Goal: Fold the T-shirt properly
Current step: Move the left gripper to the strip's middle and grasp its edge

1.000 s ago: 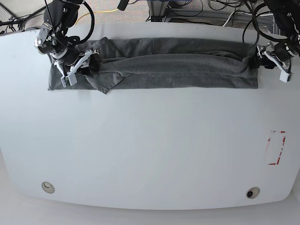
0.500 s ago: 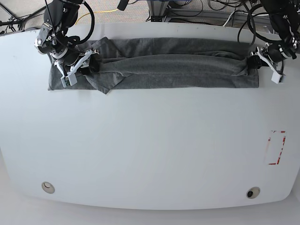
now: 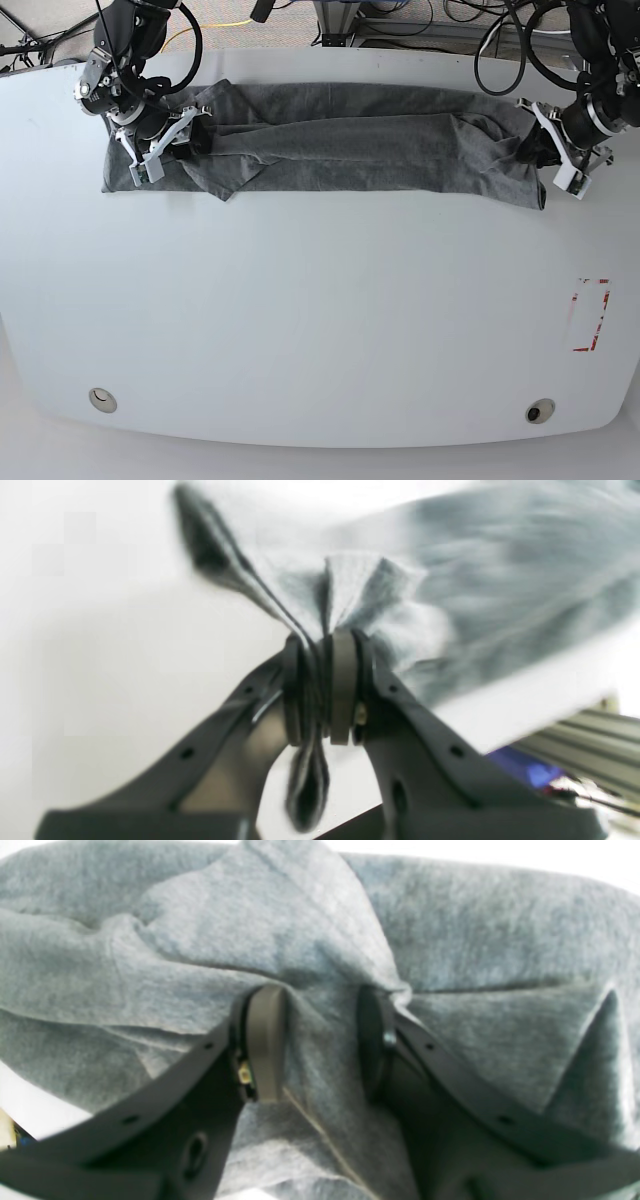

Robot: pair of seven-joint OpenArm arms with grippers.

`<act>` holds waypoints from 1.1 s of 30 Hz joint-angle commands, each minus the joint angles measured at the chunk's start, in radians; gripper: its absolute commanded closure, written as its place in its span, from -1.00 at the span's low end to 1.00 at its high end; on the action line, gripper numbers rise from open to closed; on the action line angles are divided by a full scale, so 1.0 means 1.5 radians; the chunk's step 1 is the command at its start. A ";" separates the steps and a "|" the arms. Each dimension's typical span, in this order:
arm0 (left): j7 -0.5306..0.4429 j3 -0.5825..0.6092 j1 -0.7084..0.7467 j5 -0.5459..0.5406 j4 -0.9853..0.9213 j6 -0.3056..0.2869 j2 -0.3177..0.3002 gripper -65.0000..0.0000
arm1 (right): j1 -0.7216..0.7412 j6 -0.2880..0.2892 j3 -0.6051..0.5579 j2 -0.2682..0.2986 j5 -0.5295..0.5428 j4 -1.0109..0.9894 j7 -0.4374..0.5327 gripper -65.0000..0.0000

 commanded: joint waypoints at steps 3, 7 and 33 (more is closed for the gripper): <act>-0.007 0.087 -0.022 -0.009 0.019 -0.001 0.009 0.87 | -0.002 -0.008 0.002 0.003 -0.034 -0.002 -0.033 0.31; -0.007 0.167 -0.041 -0.010 0.018 -0.001 0.031 0.87 | -0.005 -0.008 0.002 0.003 -0.034 -0.002 -0.033 0.31; -0.007 0.475 -0.139 0.161 0.000 -0.001 0.165 0.85 | 0.005 -0.008 0.002 -0.015 -0.037 -0.003 -0.031 0.31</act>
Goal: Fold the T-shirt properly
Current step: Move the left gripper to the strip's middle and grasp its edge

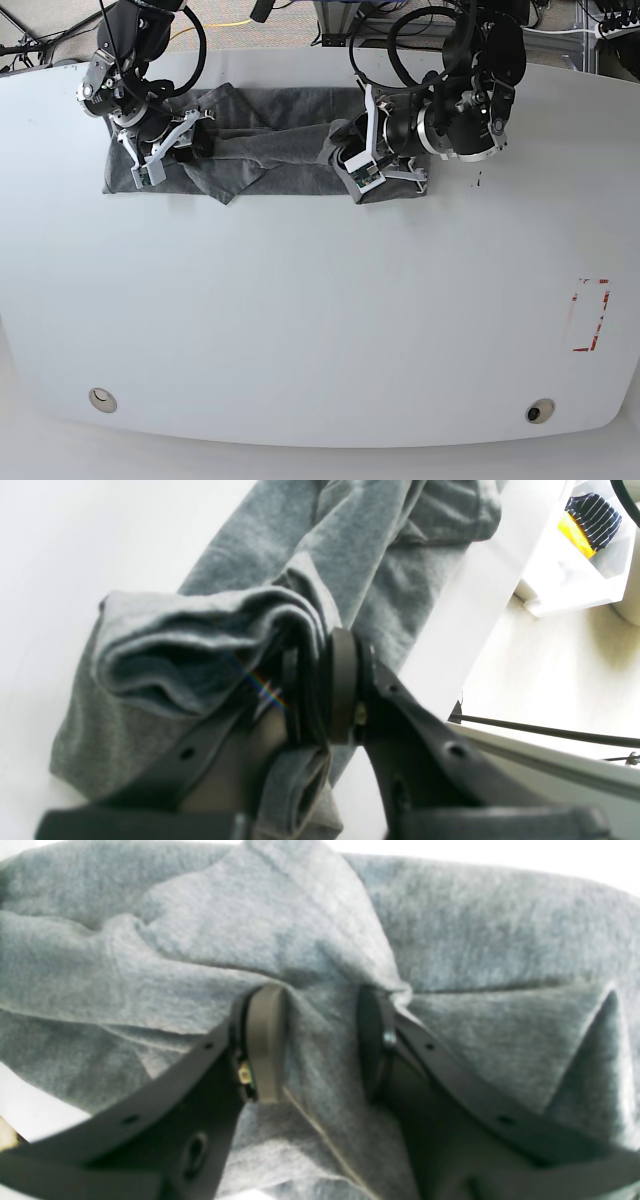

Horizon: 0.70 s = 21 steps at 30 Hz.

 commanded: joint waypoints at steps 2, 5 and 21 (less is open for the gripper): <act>-0.017 0.031 -0.013 0.002 0.011 -0.001 0.012 0.85 | -0.004 -0.006 -0.001 -0.001 -0.028 -0.002 -0.032 0.31; -0.017 0.049 -0.018 0.013 0.011 -0.001 0.012 0.83 | -0.005 -0.006 -0.001 -0.002 -0.025 -0.002 -0.032 0.31; 0.075 0.049 -0.067 -0.077 0.019 -0.001 0.036 -0.13 | 0.000 -0.006 -0.001 -0.002 -0.024 -0.002 -0.032 0.31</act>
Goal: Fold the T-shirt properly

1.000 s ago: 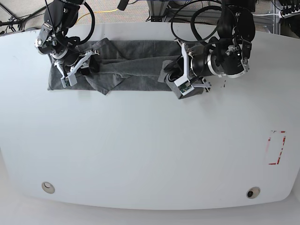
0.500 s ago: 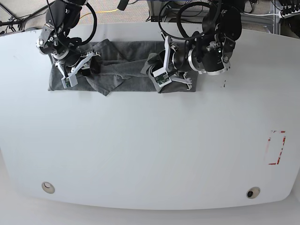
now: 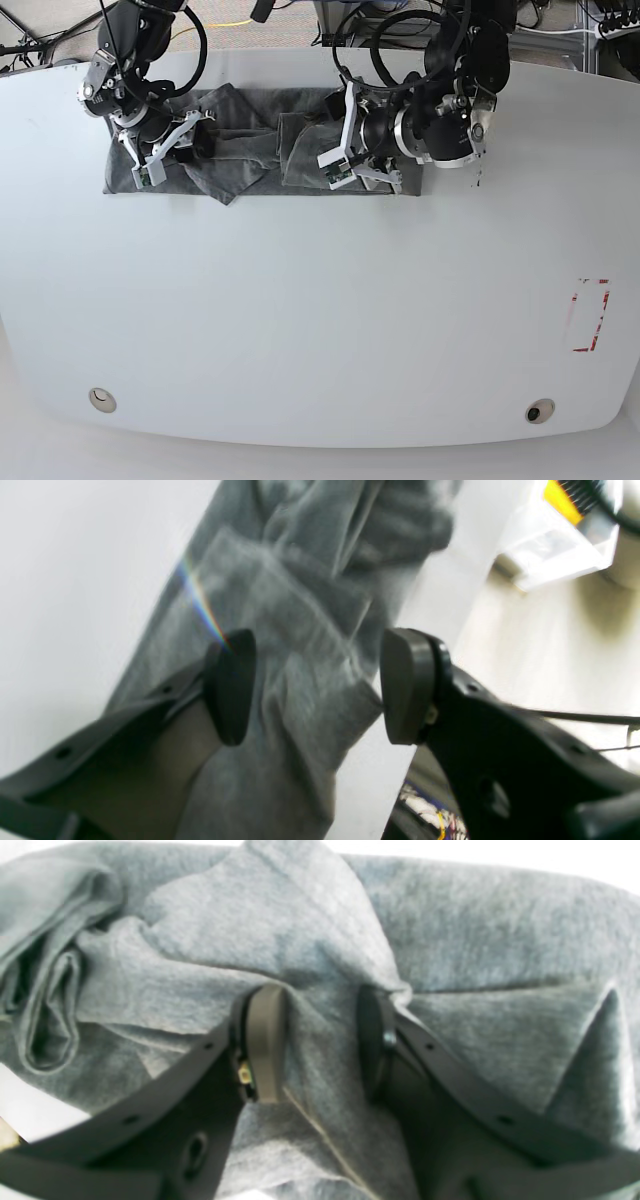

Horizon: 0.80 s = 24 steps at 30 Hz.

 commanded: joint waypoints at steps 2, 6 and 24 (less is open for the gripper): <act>0.029 -0.036 -0.030 -0.071 0.020 -0.001 0.008 -0.13 | -0.002 -0.006 -0.001 0.001 -0.028 -0.002 -0.033 0.31; 0.030 -0.113 -0.045 -0.082 0.019 -0.001 0.003 -0.13 | 0.004 -0.006 -0.002 0.001 -0.025 -0.002 -0.033 0.31; 0.009 -0.191 0.029 0.101 -0.016 -0.001 -0.061 0.29 | 0.025 -0.006 0.003 0.002 -0.011 0.179 -0.118 -0.47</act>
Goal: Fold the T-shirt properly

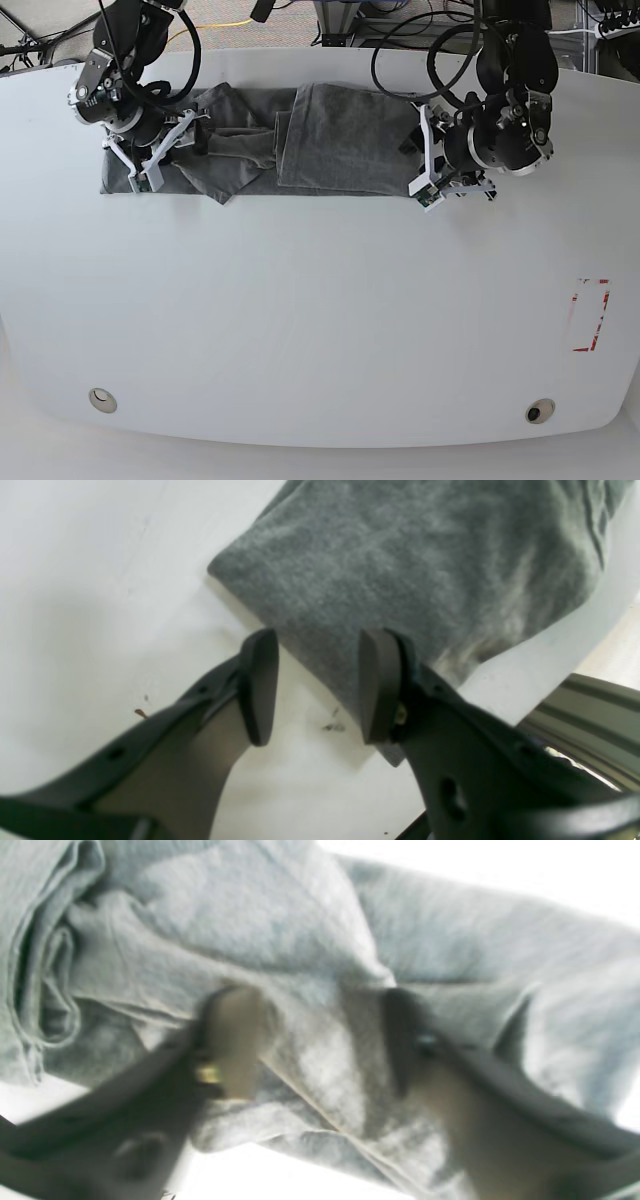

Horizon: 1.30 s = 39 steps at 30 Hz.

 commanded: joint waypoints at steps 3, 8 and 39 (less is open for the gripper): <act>-0.089 0.000 0.007 0.035 -0.063 -0.001 0.007 0.29 | 0.022 -0.001 0.005 0.011 0.063 0.043 -0.017 -0.90; -0.171 0.000 0.006 0.060 -0.168 -0.001 0.007 0.29 | 0.039 -0.001 0.032 0.047 0.162 0.034 -0.018 -1.00; -0.259 -0.109 -0.124 0.204 -0.383 -0.001 -0.024 0.29 | 0.016 -0.001 0.296 0.126 0.393 -0.286 -0.140 -1.00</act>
